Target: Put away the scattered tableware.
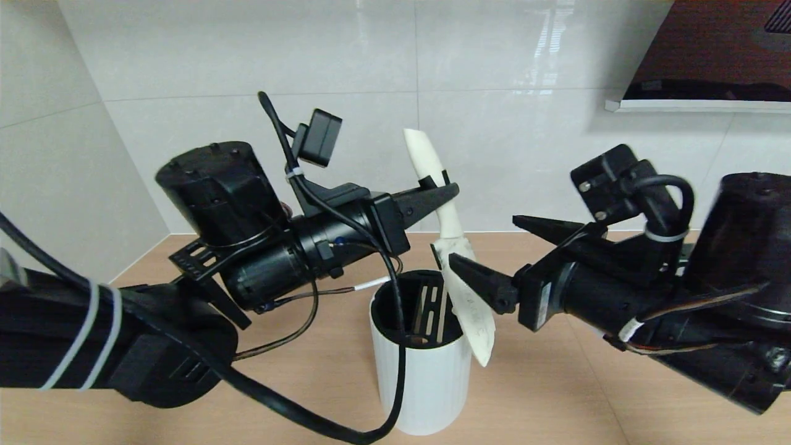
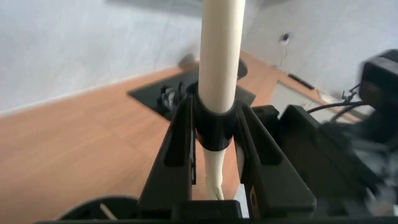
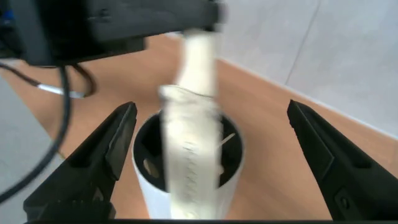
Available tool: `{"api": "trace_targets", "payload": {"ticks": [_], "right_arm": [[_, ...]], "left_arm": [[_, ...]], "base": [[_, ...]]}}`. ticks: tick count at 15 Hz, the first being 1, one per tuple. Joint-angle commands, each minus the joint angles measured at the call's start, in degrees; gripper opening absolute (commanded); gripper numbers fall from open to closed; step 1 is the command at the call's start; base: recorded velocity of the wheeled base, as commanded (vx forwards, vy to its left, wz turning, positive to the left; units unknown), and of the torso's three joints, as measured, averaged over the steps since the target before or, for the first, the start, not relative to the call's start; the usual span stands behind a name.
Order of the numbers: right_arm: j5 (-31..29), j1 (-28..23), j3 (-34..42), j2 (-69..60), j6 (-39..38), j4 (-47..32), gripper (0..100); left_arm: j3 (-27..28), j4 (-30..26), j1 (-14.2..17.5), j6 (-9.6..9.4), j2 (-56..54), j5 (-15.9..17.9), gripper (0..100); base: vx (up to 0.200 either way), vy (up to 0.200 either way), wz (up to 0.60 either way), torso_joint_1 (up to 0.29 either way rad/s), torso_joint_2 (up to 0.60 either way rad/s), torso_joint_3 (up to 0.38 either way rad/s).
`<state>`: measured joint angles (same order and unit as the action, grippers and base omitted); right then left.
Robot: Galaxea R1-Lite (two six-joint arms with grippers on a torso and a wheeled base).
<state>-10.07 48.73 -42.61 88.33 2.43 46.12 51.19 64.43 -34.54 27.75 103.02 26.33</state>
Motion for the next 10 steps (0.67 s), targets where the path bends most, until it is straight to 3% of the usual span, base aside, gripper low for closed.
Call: {"api": "trace_targets", "payload": {"ticks": [1,3,4,7,8,10], "right_arm": [[0.0,-1.9,1.6,-7.0,-0.1,0.1,100],[0.9,-8.8,3.1,-11.7,-0.5,-0.1,100],[1.7,-11.6,4.1,-12.0,-0.6,-0.2,100],[3.1,-14.0,7.2,-9.3,-3.1,-0.2,100],[3.0,-14.2,7.3,-8.7,-3.2,-0.2,100],[3.0,-14.6,7.5,-8.5,-3.2,-0.2,100]], "left_arm": [[0.1,-0.1,0.7,-0.06,-5.1,-0.1,0],[0.8,-0.3,3.3,-0.24,-9.1,-0.1,0],[0.3,-0.6,5.0,-2.78,-10.4,-0.1,0],[-3.8,-2.0,5.8,-13.86,-13.6,-0.1,0],[-5.3,-4.0,5.8,-18.69,-15.2,-0.1,0],[-6.5,-7.5,5.8,-25.02,-15.7,-1.4,0]], "base": [[0.000,0.000,0.00,0.000,0.00,0.000],[0.000,0.000,0.00,0.000,0.00,0.000],[0.000,0.000,0.00,0.000,0.00,0.000],[0.000,0.000,0.00,0.000,0.00,0.000],[0.000,0.000,0.00,0.000,0.00,0.000],[0.000,0.000,0.00,0.000,0.00,0.000]]}}
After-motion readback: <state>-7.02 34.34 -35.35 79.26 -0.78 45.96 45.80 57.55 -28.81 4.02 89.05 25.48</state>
